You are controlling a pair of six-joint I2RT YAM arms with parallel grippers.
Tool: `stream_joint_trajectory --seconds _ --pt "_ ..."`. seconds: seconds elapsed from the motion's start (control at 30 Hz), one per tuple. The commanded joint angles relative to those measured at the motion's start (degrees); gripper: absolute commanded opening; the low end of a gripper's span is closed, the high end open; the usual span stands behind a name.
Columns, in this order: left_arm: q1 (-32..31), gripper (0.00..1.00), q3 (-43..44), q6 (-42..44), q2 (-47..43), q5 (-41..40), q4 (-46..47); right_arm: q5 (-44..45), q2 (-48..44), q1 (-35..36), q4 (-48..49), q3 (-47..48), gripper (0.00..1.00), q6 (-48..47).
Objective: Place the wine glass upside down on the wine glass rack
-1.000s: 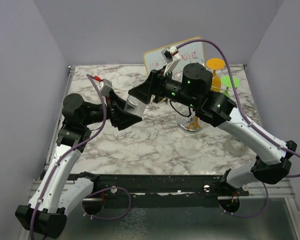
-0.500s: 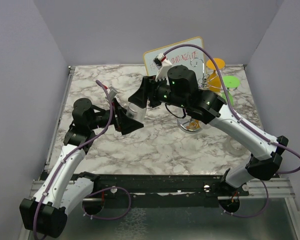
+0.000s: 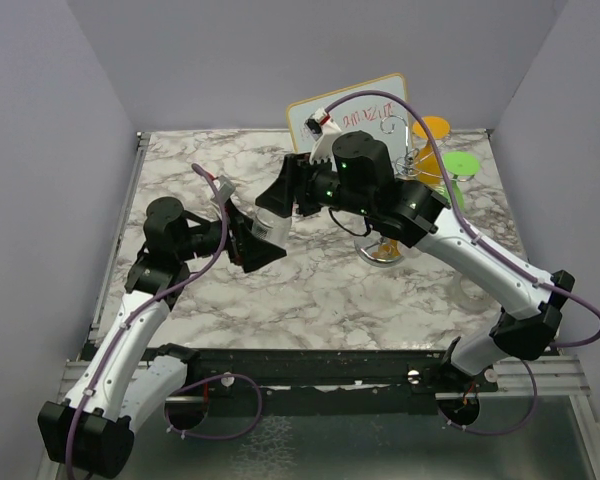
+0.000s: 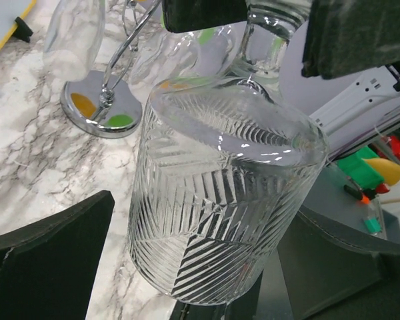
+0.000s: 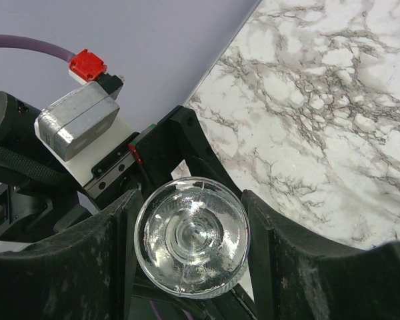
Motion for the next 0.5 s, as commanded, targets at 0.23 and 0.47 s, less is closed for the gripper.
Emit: stream_joint_trajectory --seconds 0.23,0.47 --pt "0.30 0.99 3.30 10.58 -1.84 -5.82 -9.49 -5.67 -0.13 -0.89 4.69 -1.73 0.01 4.12" --pt "0.30 0.97 2.85 8.26 -1.50 -2.46 -6.41 -7.62 0.34 -1.50 5.81 -2.52 0.01 4.50"
